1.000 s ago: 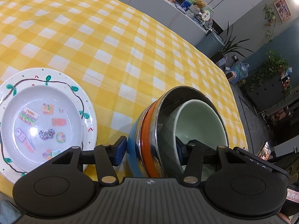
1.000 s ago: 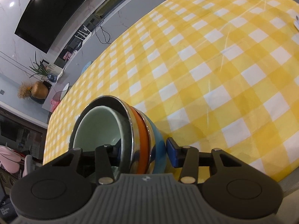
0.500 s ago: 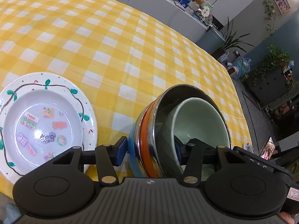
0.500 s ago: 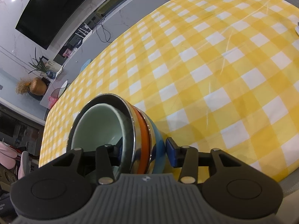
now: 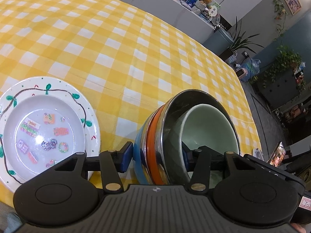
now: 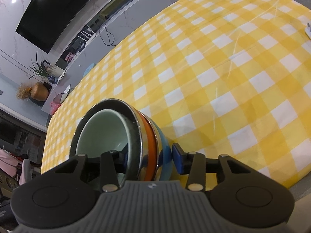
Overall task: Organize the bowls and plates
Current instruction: 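Close both grippers on the rim of the nested bowl stack and lift it, then carry the bowl stack over the painted plate stack and lower it on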
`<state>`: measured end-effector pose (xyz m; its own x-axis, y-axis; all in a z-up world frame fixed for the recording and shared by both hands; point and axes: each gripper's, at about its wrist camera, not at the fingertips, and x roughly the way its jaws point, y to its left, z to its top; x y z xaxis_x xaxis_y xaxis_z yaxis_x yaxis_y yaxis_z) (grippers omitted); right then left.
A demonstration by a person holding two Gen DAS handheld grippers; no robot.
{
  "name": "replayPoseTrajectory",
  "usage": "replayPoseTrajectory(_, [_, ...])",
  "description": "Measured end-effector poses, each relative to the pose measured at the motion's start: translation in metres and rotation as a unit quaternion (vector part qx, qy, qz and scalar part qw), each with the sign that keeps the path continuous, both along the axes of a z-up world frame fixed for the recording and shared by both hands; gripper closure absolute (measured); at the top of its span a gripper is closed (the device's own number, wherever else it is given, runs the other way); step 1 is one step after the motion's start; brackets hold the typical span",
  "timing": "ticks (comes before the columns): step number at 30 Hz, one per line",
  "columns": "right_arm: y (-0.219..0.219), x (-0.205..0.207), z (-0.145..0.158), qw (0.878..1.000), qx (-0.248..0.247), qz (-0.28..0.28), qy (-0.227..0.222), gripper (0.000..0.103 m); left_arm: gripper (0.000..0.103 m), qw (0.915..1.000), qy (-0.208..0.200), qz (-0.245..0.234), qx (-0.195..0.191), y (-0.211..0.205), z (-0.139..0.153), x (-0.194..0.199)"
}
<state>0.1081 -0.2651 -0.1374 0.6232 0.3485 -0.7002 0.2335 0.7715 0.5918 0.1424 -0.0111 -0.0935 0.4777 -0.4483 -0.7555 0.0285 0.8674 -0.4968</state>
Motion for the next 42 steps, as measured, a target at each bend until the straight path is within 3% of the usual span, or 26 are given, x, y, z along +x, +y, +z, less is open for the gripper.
replayPoseTrajectory(16, [0.006,-0.017,0.025,1.0,-0.001,-0.008,-0.004,0.068,0.049,0.9999,-0.008,0.003,0.006,0.008,0.029,-0.014])
replayPoseTrajectory(29, [0.074,-0.012,0.069,0.998,0.009,0.051,-0.033,0.068,0.049,0.9963,-0.035,0.079,0.005,0.08,0.072,-0.033])
replayPoseTrajectory(42, [0.144,0.018,0.058,0.994,-0.007,0.109,-0.003,0.069,0.05,0.9903,0.005,0.138,-0.009,0.14,0.048,-0.025])
